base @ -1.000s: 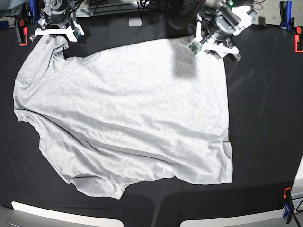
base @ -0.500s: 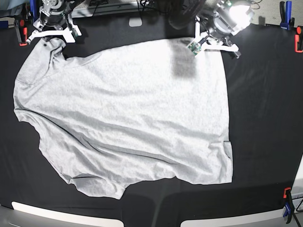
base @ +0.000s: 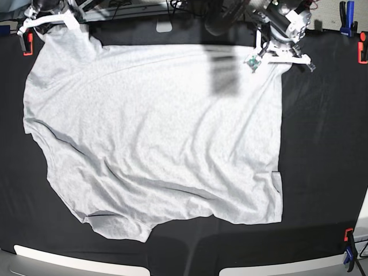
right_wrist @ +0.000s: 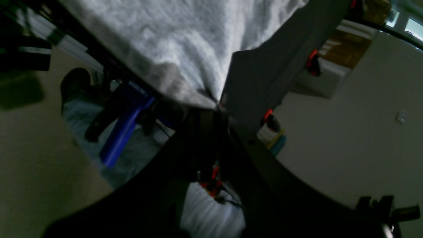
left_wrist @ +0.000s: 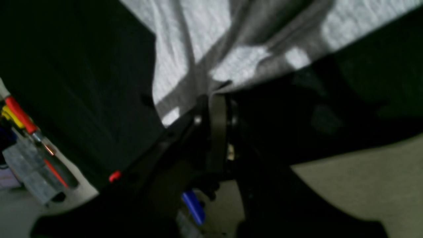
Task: Layout the t-shirt on the table in an organized manner, then fold the t-shirt properly
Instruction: 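Grasp the shoulder corner with the left gripper and pull both corners apart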
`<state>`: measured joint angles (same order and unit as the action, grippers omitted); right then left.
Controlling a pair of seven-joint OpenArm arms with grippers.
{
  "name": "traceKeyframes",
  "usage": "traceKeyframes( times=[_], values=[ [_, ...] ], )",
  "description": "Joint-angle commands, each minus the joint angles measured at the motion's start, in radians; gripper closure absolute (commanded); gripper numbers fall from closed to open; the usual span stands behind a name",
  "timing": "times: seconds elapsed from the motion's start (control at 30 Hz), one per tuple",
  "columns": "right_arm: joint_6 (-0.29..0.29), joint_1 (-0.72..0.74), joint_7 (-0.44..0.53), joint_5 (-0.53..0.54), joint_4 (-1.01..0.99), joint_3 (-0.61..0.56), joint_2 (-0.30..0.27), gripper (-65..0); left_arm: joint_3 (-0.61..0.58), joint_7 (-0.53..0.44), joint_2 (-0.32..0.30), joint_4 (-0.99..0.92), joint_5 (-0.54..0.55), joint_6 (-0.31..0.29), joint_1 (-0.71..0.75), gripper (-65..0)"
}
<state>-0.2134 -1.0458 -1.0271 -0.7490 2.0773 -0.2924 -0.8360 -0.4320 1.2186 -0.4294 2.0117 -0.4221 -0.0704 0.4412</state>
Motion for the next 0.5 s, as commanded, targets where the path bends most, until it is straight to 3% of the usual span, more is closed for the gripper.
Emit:
traceKeyframes(
  times=[0.0, 0.27, 0.47],
  values=[
    [-0.013, -0.027, -0.028, -0.027, 0.031, 0.004, -0.011, 0.0, 0.003, 0.029, -0.006, 0.039, -0.024, 0.010, 0.006, 0.0],
    [-0.011, -0.119, -0.047, -0.043, 0.075, 0.004, -0.011, 0.0, 0.003, 0.037, -0.006, 0.173, -0.023, 0.010, 0.104, 0.0],
    [-0.021, -0.202, -0.081, -0.163, 0.075, 0.004, -0.012, 0.0, 0.003, 0.035, -0.006, 0.181, -0.027, 0.011, 0.151, 0.0]
  ],
)
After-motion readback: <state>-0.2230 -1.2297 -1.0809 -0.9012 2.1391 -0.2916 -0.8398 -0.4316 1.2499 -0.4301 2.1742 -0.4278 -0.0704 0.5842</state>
